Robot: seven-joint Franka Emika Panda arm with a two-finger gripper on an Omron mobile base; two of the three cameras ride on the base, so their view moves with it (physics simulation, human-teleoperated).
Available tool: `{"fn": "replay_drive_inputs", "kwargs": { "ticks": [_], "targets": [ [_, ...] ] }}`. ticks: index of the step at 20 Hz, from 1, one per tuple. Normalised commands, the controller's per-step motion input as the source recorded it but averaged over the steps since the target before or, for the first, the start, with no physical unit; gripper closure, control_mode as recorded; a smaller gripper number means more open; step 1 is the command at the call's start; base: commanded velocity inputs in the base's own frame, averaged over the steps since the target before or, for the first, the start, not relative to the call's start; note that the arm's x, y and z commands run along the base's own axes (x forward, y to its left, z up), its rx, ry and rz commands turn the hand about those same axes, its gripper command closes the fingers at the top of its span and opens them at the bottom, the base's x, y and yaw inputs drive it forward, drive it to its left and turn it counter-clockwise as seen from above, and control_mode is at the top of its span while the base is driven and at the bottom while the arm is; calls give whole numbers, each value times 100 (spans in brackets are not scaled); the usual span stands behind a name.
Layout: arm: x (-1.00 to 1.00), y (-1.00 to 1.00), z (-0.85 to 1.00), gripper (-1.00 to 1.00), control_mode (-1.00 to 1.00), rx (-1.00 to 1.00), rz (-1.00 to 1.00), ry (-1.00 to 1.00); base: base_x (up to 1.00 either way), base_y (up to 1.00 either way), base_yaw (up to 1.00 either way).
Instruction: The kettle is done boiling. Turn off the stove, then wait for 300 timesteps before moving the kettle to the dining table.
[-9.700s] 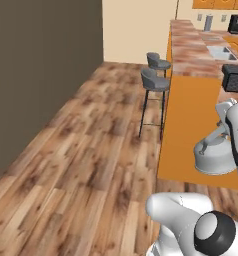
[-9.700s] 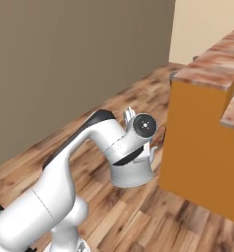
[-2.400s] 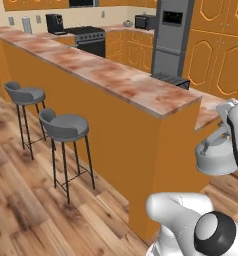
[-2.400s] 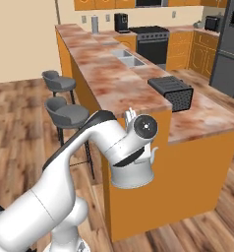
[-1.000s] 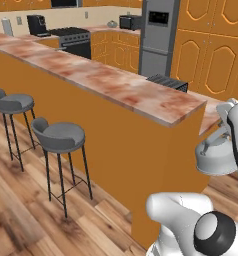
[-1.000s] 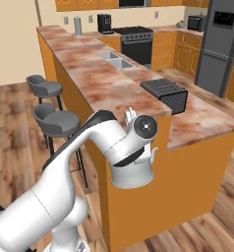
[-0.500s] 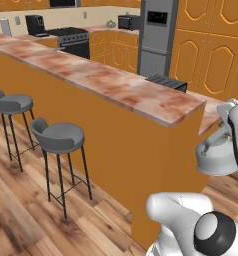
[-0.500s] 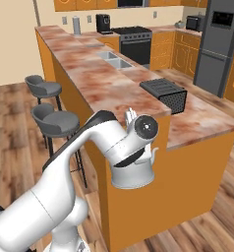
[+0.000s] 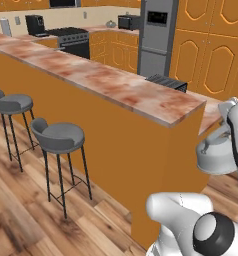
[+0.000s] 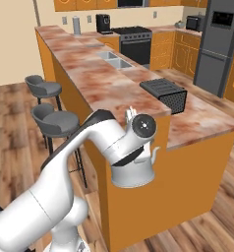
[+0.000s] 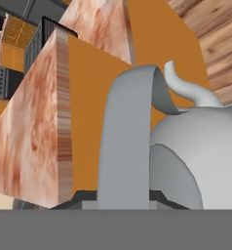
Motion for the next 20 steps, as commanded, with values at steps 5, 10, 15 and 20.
{"fn": "replay_drive_inputs", "kwargs": {
  "ticks": [5, 10, 15, 20],
  "targets": [
    [0, 3, 30, 100, -100, 0, -6, 0, 0, 0, 0],
    [0, 0, 38, 100, -100, 0, -5, 0, 0, 0, 0],
    [0, 4, 41, 100, -100, 0, -4, 0, 0, 0, 0],
    [4, 7, 37, 100, -100, 0, -5, 0, 0, 0, 0]
  ]
}}
